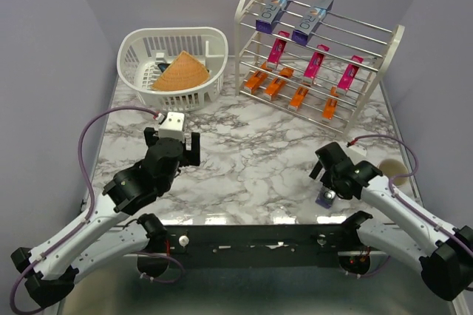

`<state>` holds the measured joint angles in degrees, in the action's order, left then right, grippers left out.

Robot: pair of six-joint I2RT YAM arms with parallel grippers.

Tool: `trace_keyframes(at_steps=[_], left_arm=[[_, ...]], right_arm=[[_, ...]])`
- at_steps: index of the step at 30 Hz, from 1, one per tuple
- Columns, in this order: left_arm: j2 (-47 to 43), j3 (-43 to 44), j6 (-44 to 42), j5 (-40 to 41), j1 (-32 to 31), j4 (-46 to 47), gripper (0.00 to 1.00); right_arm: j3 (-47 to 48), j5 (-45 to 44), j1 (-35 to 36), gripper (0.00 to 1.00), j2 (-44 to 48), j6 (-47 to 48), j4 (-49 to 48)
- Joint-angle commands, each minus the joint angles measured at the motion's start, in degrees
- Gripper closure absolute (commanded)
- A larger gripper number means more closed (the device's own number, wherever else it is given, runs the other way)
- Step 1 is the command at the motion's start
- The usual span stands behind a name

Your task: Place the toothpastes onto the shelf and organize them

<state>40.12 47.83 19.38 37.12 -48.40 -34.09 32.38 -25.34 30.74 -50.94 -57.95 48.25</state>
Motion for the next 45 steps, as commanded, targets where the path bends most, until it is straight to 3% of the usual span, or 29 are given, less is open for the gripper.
trace_keyframes(at_steps=[1,9,16,17,20,26,31,35,37,41,45], left_arm=[[-5.13,-2.48,-0.30,3.31,1.73,0.33,0.01],[-9.01,-4.68,-0.39,-0.56,4.63,2.27,0.01],[-7.78,-4.94,-0.22,-3.11,6.30,2.80,0.01],[-7.43,-5.03,-0.13,-3.55,6.65,2.80,0.01],[-6.72,-5.29,-0.04,-4.78,7.71,3.15,0.01],[-5.75,-5.38,-0.04,-6.27,9.11,3.59,0.01],[-5.14,-5.56,-0.04,-6.89,9.64,3.76,0.01],[-5.05,-5.82,-0.30,-7.24,9.91,4.03,0.01],[-5.05,-5.91,-0.57,-7.59,9.99,4.29,0.01],[-5.05,-6.35,-1.97,-9.79,10.26,4.99,0.01],[-5.05,-6.61,-3.47,-12.25,10.35,5.96,0.01]], right_arm=[[1.81,-4.62,-0.24,0.01,-2.06,-6.91,6.32],[1.55,-1.74,-0.24,0.08,-6.27,-3.40,4.58],[1.63,7.49,0.11,0.20,-9.35,8.63,-6.56],[1.63,8.72,0.54,0.27,-9.96,10.47,-7.55],[2.68,10.49,3.70,0.37,-12.86,12.42,-10.01],[10.22,6.10,14.14,0.48,-22.26,13.83,-9.67],[16.12,4.95,23.38,0.48,-31.84,20.58,-13.43],[18.77,7.85,27.61,0.46,-35.72,32.42,-17.39],[19.30,9.78,29.36,0.41,-35.98,35.70,-18.80],[18.60,9.44,29.73,0.21,-34.15,37.48,-18.98],[16.05,9.43,29.73,0.13,-30.63,35.90,-19.16]])
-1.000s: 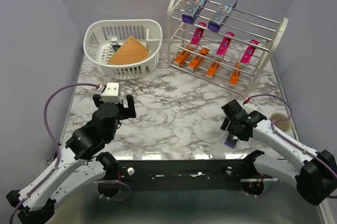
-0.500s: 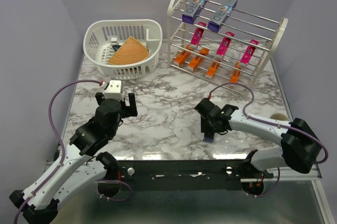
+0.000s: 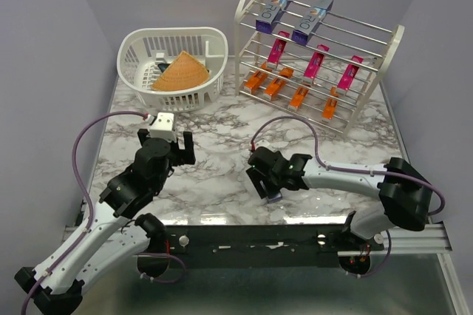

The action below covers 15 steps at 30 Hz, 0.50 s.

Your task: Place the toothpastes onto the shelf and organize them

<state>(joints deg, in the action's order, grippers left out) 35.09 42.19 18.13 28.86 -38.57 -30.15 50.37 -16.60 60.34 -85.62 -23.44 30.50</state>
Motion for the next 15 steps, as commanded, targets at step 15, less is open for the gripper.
trace_keyframes(at_steps=[15], left_arm=[[1.91,-1.06,-2.75,-4.34,1.21,2.29,0.01]], right_arm=[[-17.14,-15.17,12.34,0.17,13.46,-11.17,-17.48]])
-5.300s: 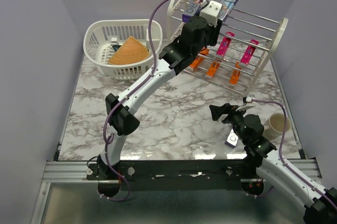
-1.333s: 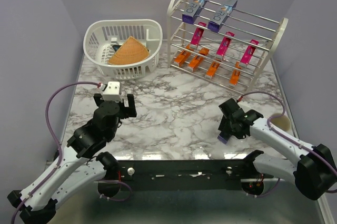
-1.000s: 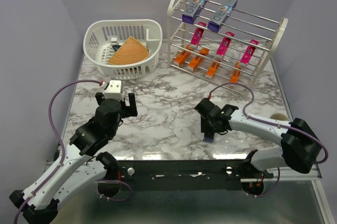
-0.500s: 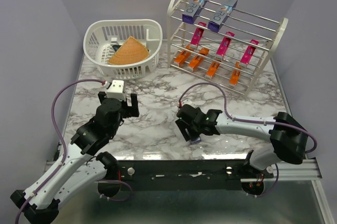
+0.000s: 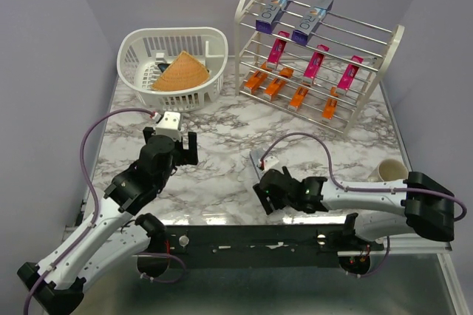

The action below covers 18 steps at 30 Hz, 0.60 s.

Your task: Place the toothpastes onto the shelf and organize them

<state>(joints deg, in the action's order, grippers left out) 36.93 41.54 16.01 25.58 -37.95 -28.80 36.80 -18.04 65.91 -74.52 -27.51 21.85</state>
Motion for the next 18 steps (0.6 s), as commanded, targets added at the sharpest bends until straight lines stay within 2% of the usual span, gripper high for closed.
trace_keyframes(at_steps=[1,4,9,12,18], left_arm=[[0.25,-0.49,-0.54,-0.98,0.69,0.94,0.01],[0.51,-0.41,-0.45,-0.80,0.95,0.76,0.01],[0.51,-0.67,-0.28,-0.10,1.04,0.76,0.01],[0.69,-0.76,-0.19,0.52,1.13,0.50,0.01],[1.83,-0.58,-0.10,0.70,1.65,0.58,0.01]], right_arm=[[-5.40,-15.17,7.65,0.17,2.36,-7.99,-11.45],[-8.05,-21.84,9.76,0.17,1.49,-12.73,-15.50],[-11.92,-33.00,11.96,0.18,-1.93,-25.30,-15.96],[-12.97,-37.31,13.63,0.21,-4.13,-29.79,-16.74],[-13.59,-40.58,17.06,0.29,-8.44,-32.96,-20.87]])
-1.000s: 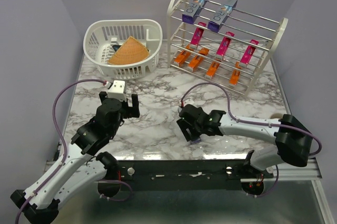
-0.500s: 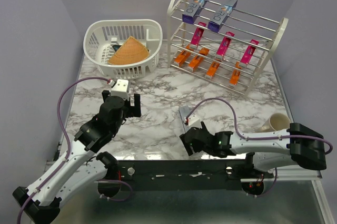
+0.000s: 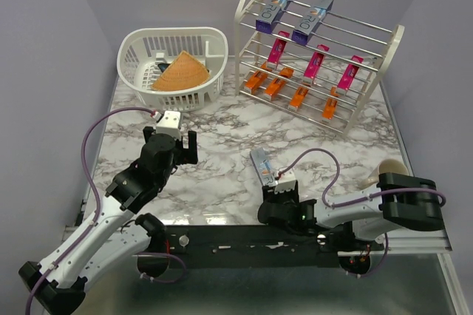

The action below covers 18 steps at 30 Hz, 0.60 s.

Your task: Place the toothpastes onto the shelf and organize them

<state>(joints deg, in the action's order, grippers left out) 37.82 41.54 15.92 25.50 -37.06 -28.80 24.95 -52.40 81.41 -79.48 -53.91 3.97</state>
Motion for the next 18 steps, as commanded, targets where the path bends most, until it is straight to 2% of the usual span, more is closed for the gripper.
trace_keyframes(at_steps=[1,4,8,12,15,18], left_arm=[[1.11,-0.50,-0.01,0.70,0.85,0.58,0.01],[1.64,-0.49,-0.01,0.52,1.11,0.58,0.01],[2.17,-0.41,-0.01,0.26,1.46,0.67,0.01],[2.52,-0.41,-0.01,-0.18,1.73,0.76,0.01],[2.78,-0.32,-0.01,-0.36,1.90,0.76,0.01],[2.78,-0.41,0.16,-0.45,1.99,0.76,0.01]], right_arm=[[-1.83,-6.40,1.74,0.30,-3.83,-6.65,-3.44],[-2.53,-7.10,2.26,0.35,-3.67,-6.30,-5.35],[-3.24,-7.80,2.88,0.47,-1.29,-4.81,-5.90],[-1.58,-7.36,3.06,0.51,1.43,2.20,-5.73],[0.62,-7.36,3.14,0.57,2.92,5.12,-1.69],[1.24,-7.01,3.06,0.60,7.57,10.72,-1.24]])
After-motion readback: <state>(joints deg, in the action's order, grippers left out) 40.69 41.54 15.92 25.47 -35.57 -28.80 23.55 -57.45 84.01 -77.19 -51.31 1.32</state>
